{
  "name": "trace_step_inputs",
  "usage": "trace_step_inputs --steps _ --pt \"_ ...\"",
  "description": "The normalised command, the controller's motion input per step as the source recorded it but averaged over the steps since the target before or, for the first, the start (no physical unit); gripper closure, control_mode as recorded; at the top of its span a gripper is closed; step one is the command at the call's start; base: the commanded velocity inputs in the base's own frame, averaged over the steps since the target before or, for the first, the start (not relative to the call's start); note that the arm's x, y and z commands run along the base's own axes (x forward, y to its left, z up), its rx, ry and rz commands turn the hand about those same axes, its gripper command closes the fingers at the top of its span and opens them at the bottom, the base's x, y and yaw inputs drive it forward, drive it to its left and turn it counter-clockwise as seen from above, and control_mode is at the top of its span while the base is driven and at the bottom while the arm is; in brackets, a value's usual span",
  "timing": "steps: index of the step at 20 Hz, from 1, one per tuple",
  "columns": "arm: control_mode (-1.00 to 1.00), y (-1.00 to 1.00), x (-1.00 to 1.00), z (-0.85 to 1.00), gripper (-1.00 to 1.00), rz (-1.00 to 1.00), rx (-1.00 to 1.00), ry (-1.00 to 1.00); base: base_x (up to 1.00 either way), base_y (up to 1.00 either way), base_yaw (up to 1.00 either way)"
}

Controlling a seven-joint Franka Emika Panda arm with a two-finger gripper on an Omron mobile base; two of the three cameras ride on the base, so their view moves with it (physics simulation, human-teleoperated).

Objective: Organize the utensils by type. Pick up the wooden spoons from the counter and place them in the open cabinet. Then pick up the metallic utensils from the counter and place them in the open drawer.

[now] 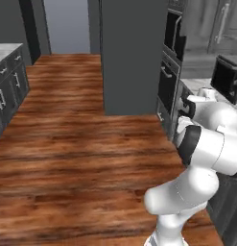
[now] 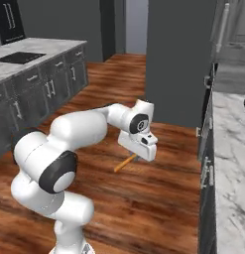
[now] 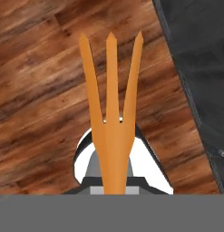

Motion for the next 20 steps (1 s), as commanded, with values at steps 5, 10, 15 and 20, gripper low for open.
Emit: trace_step_inputs --steps 5,10,15,20 --pt "1.00 0.00 0.00 0.00 1.00 0.00 0.00 0.00 0.04 0.62 0.79" --pt "1.00 0.00 0.00 0.00 1.00 0.00 0.00 0.00 0.06 0.81 0.60" --pt "1.00 0.00 0.00 0.00 1.00 0.00 0.00 0.00 0.41 0.99 0.10" --pt "1.00 0.00 0.00 0.00 1.00 0.00 0.00 0.00 0.48 1.00 0.00"
